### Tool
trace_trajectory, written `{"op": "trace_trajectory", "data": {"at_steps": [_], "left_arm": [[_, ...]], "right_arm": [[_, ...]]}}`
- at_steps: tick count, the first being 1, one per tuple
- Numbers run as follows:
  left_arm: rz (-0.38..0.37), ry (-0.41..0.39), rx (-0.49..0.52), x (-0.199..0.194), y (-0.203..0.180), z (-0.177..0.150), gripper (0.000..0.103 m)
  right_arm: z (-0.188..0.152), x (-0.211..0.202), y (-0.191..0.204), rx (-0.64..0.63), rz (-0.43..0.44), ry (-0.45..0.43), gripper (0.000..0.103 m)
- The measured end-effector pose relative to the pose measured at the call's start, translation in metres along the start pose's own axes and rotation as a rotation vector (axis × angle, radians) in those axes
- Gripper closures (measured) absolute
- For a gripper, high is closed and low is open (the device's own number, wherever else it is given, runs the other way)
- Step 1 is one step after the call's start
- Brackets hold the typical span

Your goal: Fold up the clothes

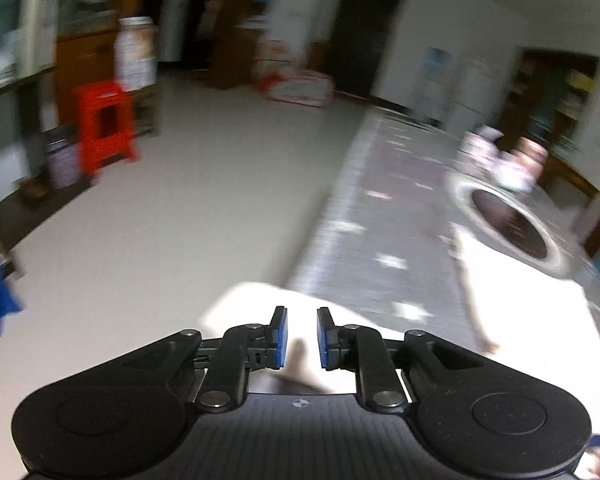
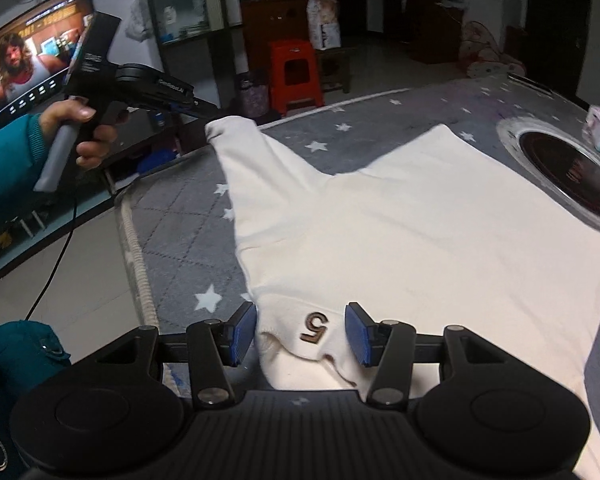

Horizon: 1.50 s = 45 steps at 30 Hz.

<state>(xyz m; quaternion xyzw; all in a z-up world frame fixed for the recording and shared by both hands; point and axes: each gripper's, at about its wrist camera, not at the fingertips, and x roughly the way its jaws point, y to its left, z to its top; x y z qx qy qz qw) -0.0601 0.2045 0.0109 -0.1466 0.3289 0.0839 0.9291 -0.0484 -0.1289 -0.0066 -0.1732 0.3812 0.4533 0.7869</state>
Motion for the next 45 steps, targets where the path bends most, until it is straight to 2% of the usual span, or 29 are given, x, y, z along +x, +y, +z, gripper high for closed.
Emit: {"op": "trace_trajectory", "data": {"at_steps": [4,8,11,14,18,24,27,31,33,38,39,41,42,43,45], "left_arm": [[-0.167,0.045,0.111,0.003,-0.050,-0.011,0.086],[-0.301,0.105,0.190,0.011,-0.094,-0.027,0.086],[-0.364,0.152,0.248,0.018,-0.126,-0.043,0.086],[-0.406,0.186,0.292,0.025,-0.148,-0.056,0.086],[-0.432,0.205,0.340,0.027,-0.162,-0.067,0.082],[-0.460,0.207,0.384,0.027,-0.177,-0.065,0.081],[-0.476,0.211,0.395,0.027,-0.184,-0.064,0.081],[-0.499,0.212,0.417,0.026,-0.198,-0.067,0.078],[-0.509,0.218,0.435,0.027,-0.206,-0.069,0.078],[-0.528,0.237,0.473,0.028,-0.217,-0.076,0.076],[-0.530,0.241,0.481,0.028,-0.220,-0.078,0.076],[-0.537,0.247,0.496,0.028,-0.222,-0.080,0.075],[-0.539,0.247,0.502,0.027,-0.223,-0.081,0.073],[-0.544,0.245,0.512,0.027,-0.224,-0.083,0.072],[-0.556,0.244,0.531,0.025,-0.227,-0.085,0.069]], "right_arm": [[-0.009,-0.002,0.001,-0.002,0.001,0.024,0.053],[-0.019,-0.006,0.002,0.007,0.004,0.034,0.054],[-0.025,-0.020,-0.001,0.036,0.003,0.012,0.054],[-0.034,-0.037,-0.011,0.091,-0.043,-0.019,0.054],[-0.057,-0.064,-0.037,0.227,-0.158,-0.065,0.054],[-0.110,-0.115,-0.094,0.490,-0.417,-0.115,0.056],[-0.135,-0.139,-0.118,0.573,-0.542,-0.129,0.056],[-0.165,-0.164,-0.150,0.685,-0.664,-0.130,0.066],[-0.178,-0.168,-0.166,0.718,-0.689,-0.115,0.066],[-0.189,-0.157,-0.185,0.722,-0.675,-0.075,0.067],[-0.189,-0.154,-0.187,0.714,-0.669,-0.069,0.070],[-0.187,-0.148,-0.189,0.695,-0.660,-0.059,0.087],[-0.181,-0.145,-0.187,0.673,-0.670,-0.053,0.089],[-0.175,-0.142,-0.186,0.650,-0.683,-0.047,0.094],[-0.164,-0.140,-0.189,0.592,-0.728,-0.051,0.097]]}}
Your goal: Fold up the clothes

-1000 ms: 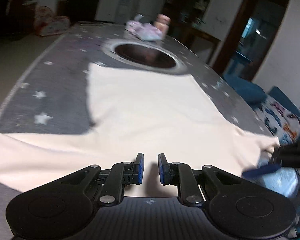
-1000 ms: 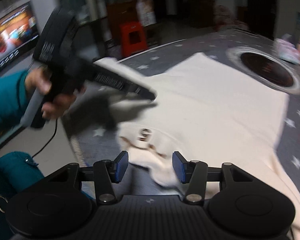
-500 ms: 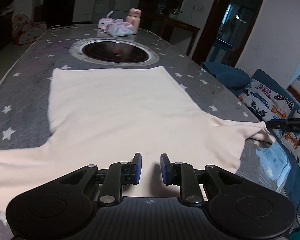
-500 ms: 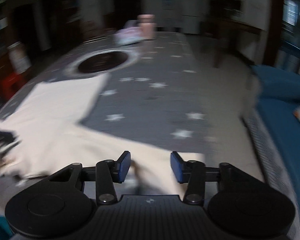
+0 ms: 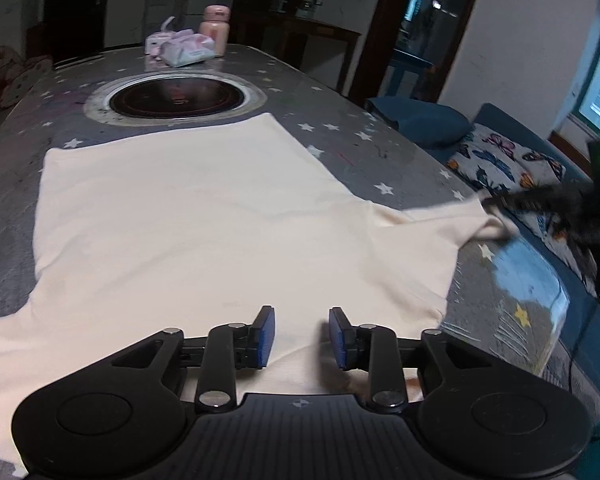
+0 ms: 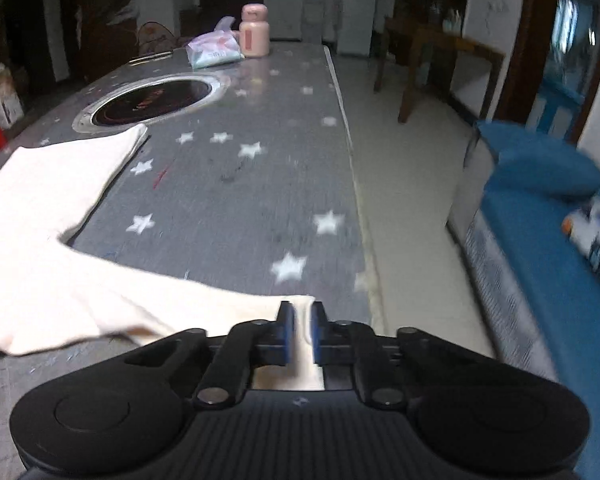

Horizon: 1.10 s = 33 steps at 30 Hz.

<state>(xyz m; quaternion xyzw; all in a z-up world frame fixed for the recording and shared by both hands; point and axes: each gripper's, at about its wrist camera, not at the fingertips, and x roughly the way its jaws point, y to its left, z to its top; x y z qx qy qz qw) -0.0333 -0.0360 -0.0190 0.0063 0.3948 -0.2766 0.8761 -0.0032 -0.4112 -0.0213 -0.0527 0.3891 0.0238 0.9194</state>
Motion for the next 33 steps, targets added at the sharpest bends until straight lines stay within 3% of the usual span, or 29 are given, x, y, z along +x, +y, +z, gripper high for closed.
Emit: {"op": "trace_trajectory", "data": {"at_steps": [6,8,11,13,14,20,24,27,33], "left_arm": [[-0.008,0.003,0.028,0.001,-0.005,-0.002,0.065],[-0.011,0.005,0.031,0.001,-0.005,-0.002,0.064],[-0.016,0.005,0.032,0.001,-0.005,-0.002,0.063],[-0.019,0.006,0.036,0.002,-0.006,-0.002,0.062],[-0.020,0.008,0.043,0.002,-0.006,-0.002,0.061],[-0.024,0.014,0.055,0.002,-0.006,-0.001,0.061],[-0.023,0.011,0.058,0.002,-0.006,-0.002,0.060],[-0.025,0.012,0.064,0.002,-0.007,-0.003,0.059],[-0.027,0.014,0.083,0.003,-0.008,-0.003,0.057]], "right_arm": [[0.028,0.010,0.001,-0.029,-0.073,-0.090,0.097],[0.031,0.011,0.000,-0.018,-0.075,-0.089,0.094],[0.025,0.002,0.006,-0.022,-0.011,-0.077,0.092],[0.018,-0.004,0.012,-0.035,0.021,-0.066,0.085],[0.015,-0.005,0.012,-0.039,0.015,-0.060,0.080],[0.016,0.012,-0.007,0.021,0.011,-0.027,0.074],[0.023,0.031,-0.011,0.038,0.064,0.011,0.074],[0.023,0.037,-0.011,0.036,0.084,0.013,0.092],[0.037,0.030,-0.002,-0.027,-0.021,-0.114,0.095]]}}
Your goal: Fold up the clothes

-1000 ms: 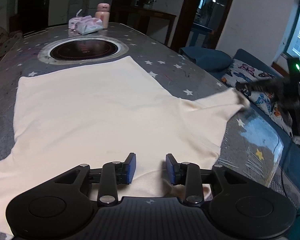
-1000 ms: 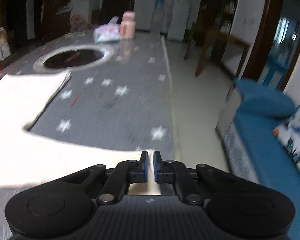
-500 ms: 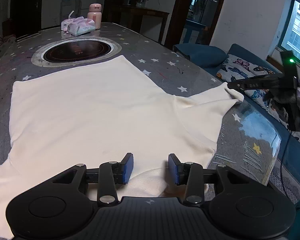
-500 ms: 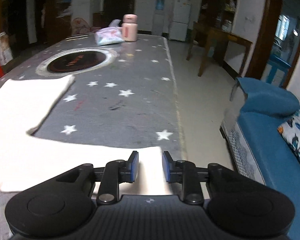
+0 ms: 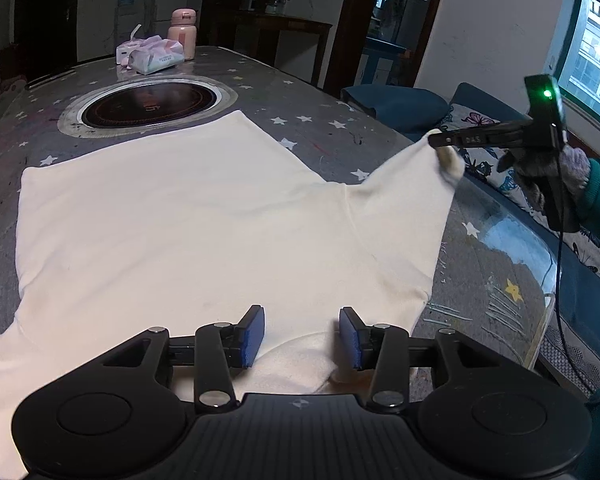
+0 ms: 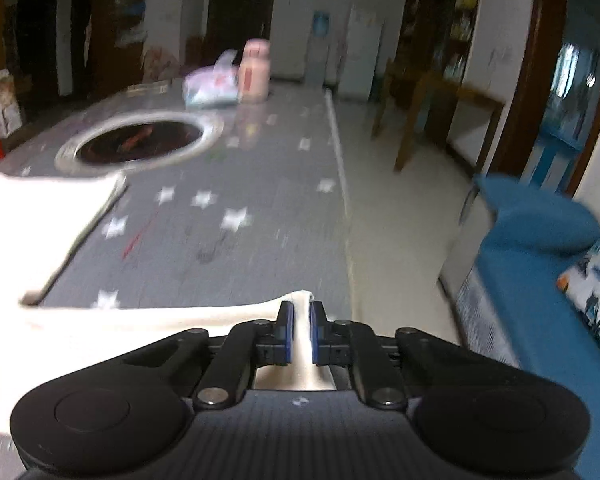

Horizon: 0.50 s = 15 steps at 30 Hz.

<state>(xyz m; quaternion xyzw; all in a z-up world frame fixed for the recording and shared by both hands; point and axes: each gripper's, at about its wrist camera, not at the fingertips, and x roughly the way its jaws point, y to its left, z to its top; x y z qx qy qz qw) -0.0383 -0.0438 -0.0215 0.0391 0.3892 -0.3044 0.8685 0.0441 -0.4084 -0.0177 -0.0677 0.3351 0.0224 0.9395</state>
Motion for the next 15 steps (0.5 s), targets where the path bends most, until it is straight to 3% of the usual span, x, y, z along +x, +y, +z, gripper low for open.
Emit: {"op": "trace_trajectory", "data": {"at_steps": [5,8,12,14,15], "left_arm": [[-0.002,0.001,-0.001,0.000,0.000,0.000,0.056],[-0.005,0.000,0.010,0.001,-0.001,0.000,0.053],[-0.003,-0.003,0.017,0.002,-0.004,0.000,0.050],[-0.004,-0.004,0.012,0.002,-0.004,0.001,0.050],[-0.004,-0.003,0.010,0.003,-0.004,0.001,0.050]], "right_arm": [[-0.002,0.008,0.001,0.003,-0.009,0.036,0.085],[-0.008,0.007,-0.003,0.025,0.029,0.062,0.071],[-0.015,0.011,-0.009,0.055,0.052,0.090,0.074],[-0.013,0.011,-0.010,0.063,0.058,0.095,0.094],[-0.013,0.011,-0.007,0.048,0.041,0.094,0.094]]}}
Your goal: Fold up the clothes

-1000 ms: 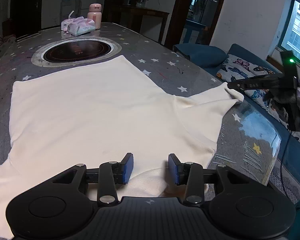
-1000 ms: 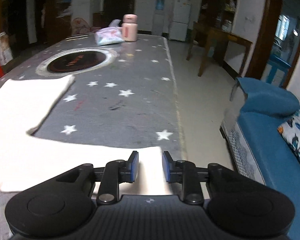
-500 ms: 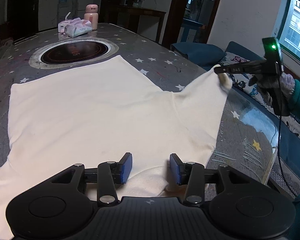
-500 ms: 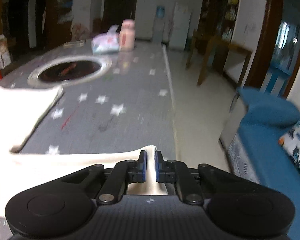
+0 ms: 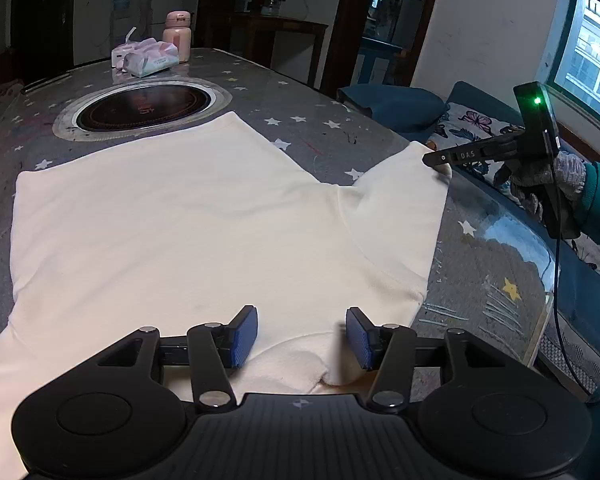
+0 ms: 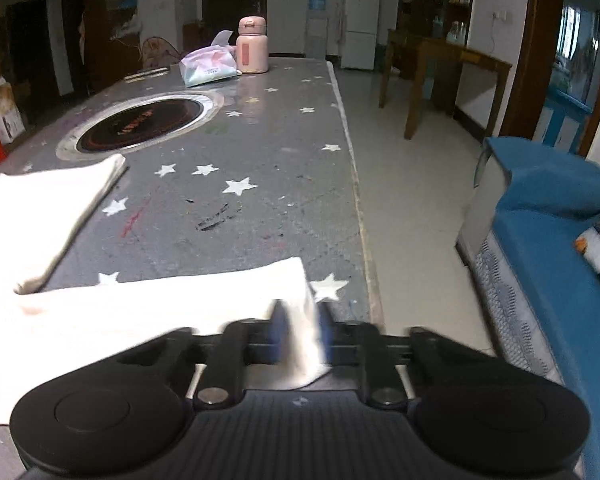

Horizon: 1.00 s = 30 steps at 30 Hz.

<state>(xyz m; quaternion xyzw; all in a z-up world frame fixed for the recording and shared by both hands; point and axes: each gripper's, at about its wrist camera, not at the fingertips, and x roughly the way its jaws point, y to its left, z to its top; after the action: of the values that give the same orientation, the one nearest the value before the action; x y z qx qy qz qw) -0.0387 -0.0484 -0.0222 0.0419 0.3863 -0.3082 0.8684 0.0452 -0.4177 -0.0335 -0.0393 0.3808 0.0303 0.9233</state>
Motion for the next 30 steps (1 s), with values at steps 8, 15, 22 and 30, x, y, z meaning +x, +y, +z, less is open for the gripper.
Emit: {"op": "trace_trajectory", "data": {"at_steps": [8,15,22,30], "left_arm": [[-0.049,0.001,0.007,0.009,-0.009,0.003,0.050],[-0.087,0.002,0.027,0.020,-0.022,0.008,0.048],[-0.102,0.013,-0.031,0.012,-0.010,0.008,0.048],[0.010,-0.040,-0.084,-0.013,0.025,0.019,0.048]], "right_arm": [[-0.008,-0.006,-0.010,-0.009,-0.096,0.003,0.096],[-0.010,-0.005,-0.028,0.012,-0.142,0.014,0.094],[0.016,-0.024,-0.002,-0.063,-0.089,-0.052,0.081],[0.057,-0.010,0.061,-0.149,0.190,-0.015,0.080]]}}
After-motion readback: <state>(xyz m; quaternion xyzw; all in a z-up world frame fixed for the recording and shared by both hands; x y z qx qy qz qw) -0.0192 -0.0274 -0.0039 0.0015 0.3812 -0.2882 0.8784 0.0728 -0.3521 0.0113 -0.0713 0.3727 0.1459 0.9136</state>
